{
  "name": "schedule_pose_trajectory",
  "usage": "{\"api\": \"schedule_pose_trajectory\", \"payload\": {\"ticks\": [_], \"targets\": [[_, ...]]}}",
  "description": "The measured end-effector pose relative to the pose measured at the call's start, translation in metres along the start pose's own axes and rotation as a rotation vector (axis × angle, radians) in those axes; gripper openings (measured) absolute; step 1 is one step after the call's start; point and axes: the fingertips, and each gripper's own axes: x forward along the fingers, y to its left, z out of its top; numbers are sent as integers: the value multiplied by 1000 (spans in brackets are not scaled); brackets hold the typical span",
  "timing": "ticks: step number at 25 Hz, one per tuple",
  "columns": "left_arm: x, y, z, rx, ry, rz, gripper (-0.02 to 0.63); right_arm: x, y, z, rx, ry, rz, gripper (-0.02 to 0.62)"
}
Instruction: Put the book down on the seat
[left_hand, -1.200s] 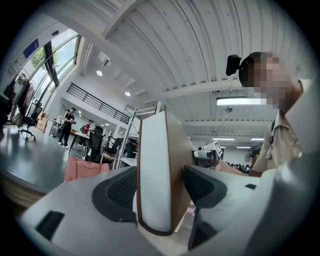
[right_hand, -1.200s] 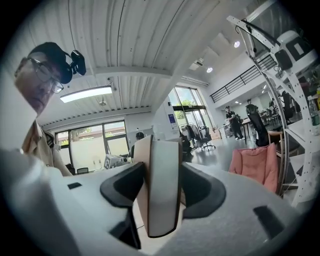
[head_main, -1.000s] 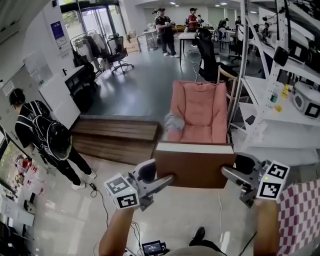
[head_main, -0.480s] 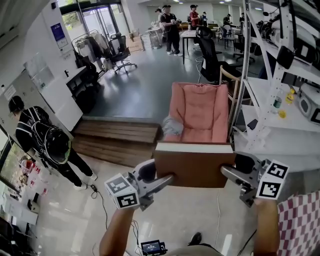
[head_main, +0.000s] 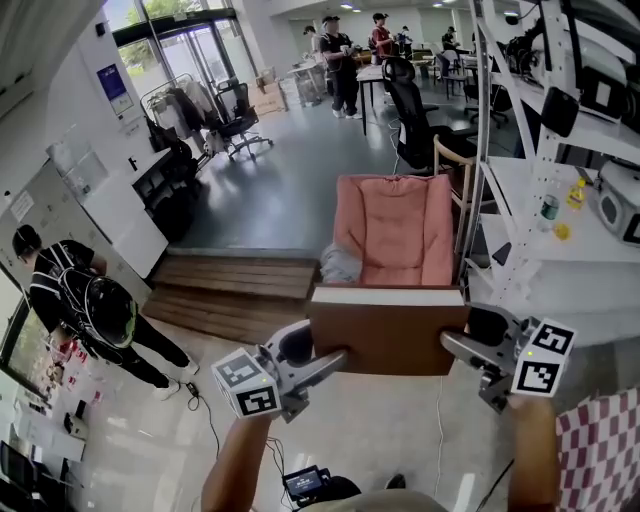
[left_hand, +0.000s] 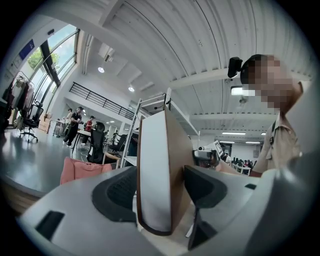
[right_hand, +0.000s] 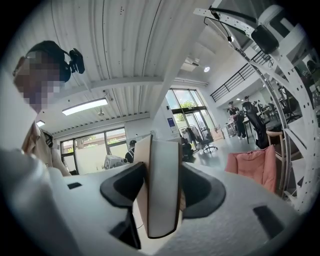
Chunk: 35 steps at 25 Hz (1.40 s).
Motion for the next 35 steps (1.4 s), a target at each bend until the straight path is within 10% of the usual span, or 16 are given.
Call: {"api": "schedule_pose_trajectory", "payload": {"ticks": [13, 35], "targets": [[65, 60, 2, -3, 5, -129, 276, 10, -66, 11, 1, -13, -127, 219], [139, 316, 42, -27, -1, -305, 276, 187, -230, 51, 50, -22, -315, 219]]}}
